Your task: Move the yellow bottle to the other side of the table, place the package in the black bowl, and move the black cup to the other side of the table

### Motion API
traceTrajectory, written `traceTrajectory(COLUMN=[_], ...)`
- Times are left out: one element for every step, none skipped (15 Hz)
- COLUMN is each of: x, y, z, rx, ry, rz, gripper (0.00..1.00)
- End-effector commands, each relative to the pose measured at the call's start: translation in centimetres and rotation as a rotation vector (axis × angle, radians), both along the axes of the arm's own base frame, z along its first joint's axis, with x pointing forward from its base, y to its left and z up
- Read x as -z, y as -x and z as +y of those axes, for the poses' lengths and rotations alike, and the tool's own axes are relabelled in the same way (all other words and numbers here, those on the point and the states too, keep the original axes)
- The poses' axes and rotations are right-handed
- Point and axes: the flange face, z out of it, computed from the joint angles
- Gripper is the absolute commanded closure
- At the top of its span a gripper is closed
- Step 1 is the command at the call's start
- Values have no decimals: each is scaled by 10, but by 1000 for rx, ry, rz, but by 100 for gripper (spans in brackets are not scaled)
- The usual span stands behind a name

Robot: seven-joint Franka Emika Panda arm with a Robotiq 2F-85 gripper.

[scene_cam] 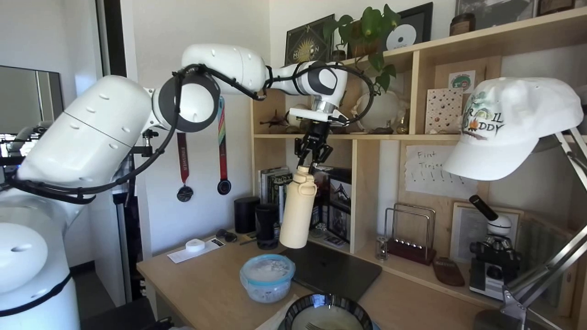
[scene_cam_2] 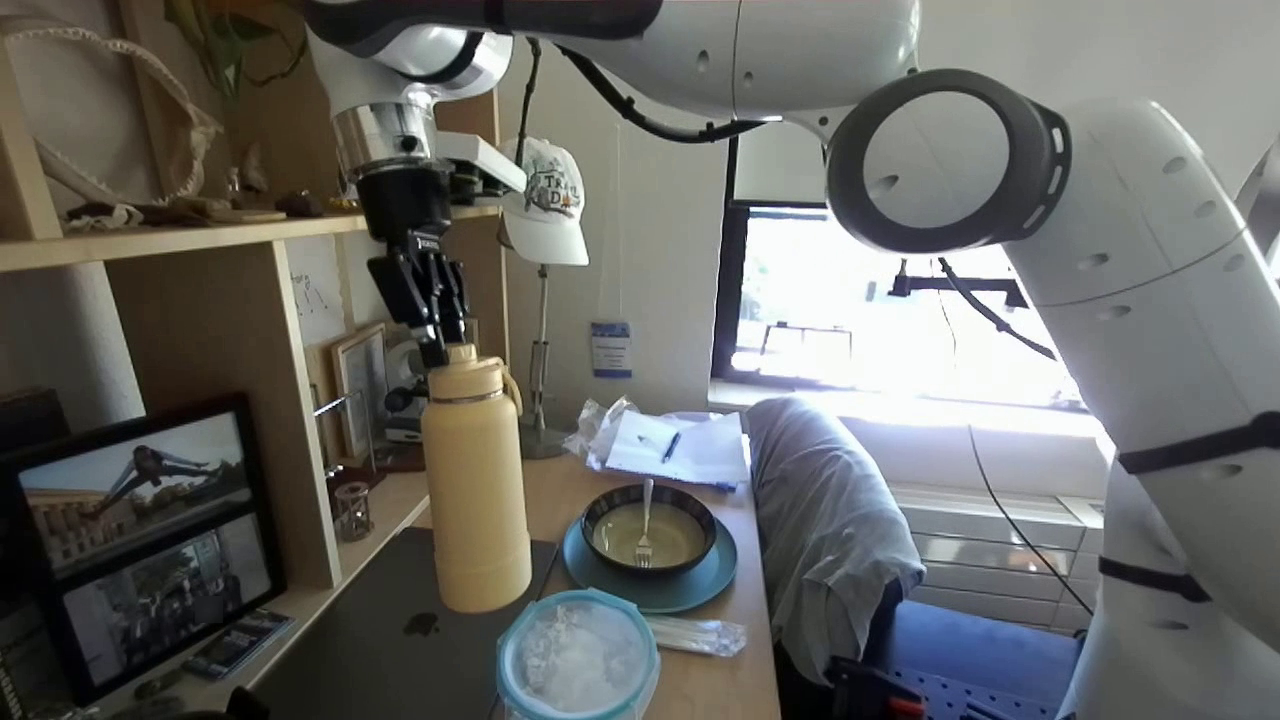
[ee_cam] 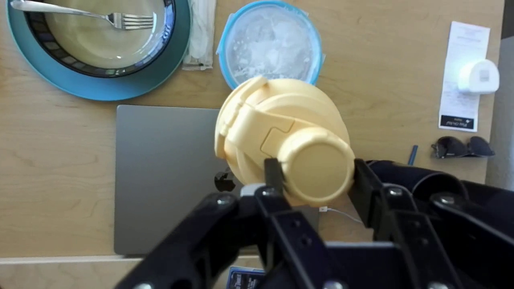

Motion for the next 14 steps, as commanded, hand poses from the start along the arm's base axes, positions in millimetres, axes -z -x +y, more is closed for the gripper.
traceTrajectory(x=[-3,1,5,9,13,15,18,20,23,25,27,29,31,34], y=[22,24,26,29,30,33,35,38,40,43,45,47,49,52], z=[28,37,46,55,63,71,78,86,94,100,107,113,120,126], rx=[-97,-125,-148,-173,-193,-215,-232,-254,-269,-284,-302,-314,-325,-334], ry=[-19,-24,-27,-30,-29,-31,-32,-36,-42,-48,-53,-55,-57,-58], rz=[44,56,68,78,86,94,102,110,118,124,131,136,142,147], gripper=[80,80,80,80,80,80,80,80,80,80,80,80,80,80])
